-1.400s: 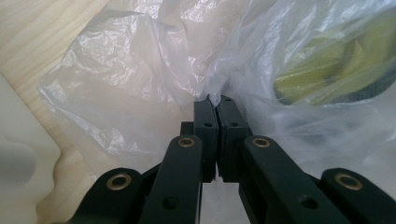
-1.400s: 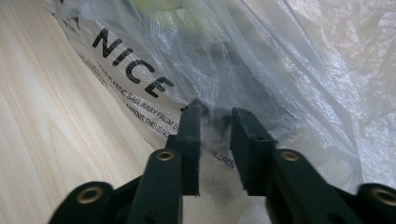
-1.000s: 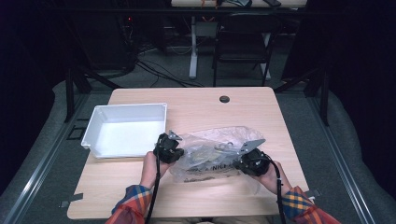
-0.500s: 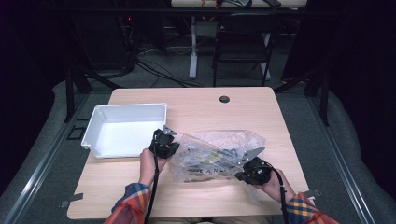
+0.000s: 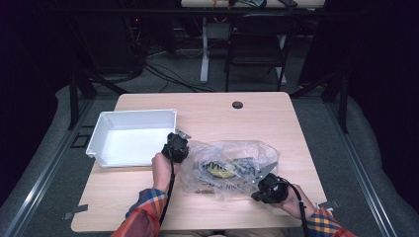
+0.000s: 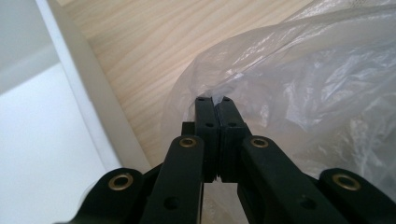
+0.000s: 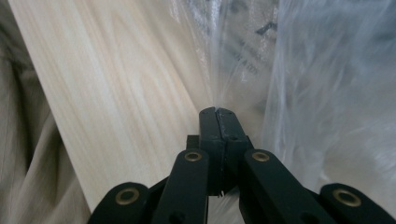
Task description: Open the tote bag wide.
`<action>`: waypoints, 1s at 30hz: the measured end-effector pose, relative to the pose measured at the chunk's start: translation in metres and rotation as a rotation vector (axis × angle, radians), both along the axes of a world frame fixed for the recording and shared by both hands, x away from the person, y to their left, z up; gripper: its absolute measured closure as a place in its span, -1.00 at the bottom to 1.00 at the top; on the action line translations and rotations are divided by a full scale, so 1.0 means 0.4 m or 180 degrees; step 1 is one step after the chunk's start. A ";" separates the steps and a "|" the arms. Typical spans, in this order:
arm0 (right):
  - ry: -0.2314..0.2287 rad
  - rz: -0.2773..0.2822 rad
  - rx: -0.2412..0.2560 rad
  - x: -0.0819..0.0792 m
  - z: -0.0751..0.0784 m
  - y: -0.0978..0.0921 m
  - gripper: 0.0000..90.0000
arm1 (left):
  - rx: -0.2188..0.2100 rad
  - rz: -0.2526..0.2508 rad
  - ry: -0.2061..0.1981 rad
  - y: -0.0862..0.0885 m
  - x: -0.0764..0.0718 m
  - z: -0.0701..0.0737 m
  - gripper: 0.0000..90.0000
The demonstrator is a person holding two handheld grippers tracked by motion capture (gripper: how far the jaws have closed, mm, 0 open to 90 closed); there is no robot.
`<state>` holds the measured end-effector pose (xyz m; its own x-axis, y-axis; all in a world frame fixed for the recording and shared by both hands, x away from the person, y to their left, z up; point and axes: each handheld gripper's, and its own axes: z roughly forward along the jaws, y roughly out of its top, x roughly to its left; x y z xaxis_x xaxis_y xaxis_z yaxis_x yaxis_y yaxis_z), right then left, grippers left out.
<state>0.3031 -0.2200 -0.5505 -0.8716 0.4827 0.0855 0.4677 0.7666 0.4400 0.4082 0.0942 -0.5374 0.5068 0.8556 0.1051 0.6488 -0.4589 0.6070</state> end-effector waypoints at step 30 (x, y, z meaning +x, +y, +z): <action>-0.0458 -0.0071 0.0697 -0.006 0.117 -0.027 0.04 | -0.0036 -0.0399 -0.0251 -0.010 -0.080 0.148 -0.33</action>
<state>0.3006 -0.2307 -0.5039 -0.8718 0.4854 0.0660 0.4039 0.6360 0.6575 0.3763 0.0903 -0.4783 0.6002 0.7875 0.1395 0.5371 -0.5262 0.6593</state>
